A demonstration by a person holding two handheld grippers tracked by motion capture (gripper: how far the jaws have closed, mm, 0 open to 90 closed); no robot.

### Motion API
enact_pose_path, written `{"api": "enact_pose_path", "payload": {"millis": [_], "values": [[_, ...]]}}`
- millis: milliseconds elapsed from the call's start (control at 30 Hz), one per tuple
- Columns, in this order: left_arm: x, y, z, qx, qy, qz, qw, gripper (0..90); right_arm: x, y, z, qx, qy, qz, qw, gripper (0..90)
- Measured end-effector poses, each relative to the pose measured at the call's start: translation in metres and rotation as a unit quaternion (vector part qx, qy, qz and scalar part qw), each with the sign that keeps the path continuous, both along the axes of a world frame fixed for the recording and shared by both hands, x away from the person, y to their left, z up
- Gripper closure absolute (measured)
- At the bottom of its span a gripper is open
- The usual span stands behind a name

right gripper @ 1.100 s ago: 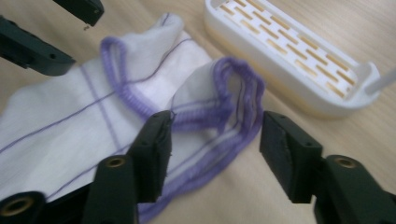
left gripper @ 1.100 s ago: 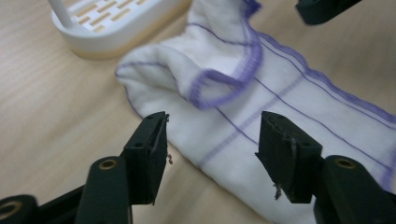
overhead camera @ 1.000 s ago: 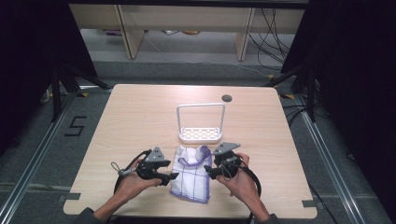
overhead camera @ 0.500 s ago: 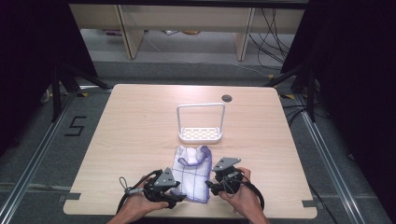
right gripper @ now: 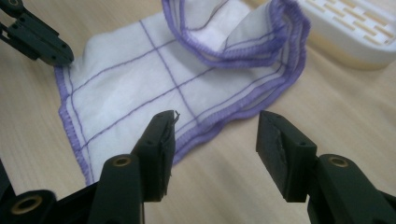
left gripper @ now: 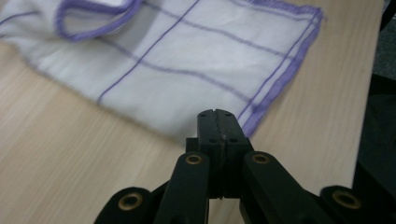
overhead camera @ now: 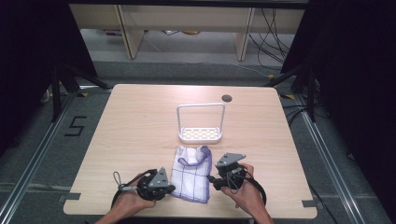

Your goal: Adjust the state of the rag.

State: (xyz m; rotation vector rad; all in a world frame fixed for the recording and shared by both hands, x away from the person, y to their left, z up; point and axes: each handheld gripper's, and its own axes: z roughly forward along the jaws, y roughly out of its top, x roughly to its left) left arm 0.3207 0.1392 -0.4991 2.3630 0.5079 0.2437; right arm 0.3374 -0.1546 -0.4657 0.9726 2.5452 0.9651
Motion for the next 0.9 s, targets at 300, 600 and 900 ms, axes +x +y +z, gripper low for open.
{"api": "enact_pose_path", "payload": {"millis": [300, 600, 900], "values": [[0.003, 0.001, -0.001, -0.036, 0.056, 0.069, 0.9954, 45.2, 0.026, 0.013, 0.011, -0.003, -0.03, 0.002, 0.9995, 47.8], [0.005, -0.016, -0.009, -0.025, 0.058, 0.081, 0.9947, 40.3, 0.027, 0.017, 0.011, 0.001, -0.03, 0.008, 0.9995, 47.8], [0.006, -0.026, -0.009, -0.031, 0.039, 0.051, 0.9975, 80.2, 0.035, 0.016, 0.013, 0.0, -0.035, 0.012, 0.9993, 48.8]]}}
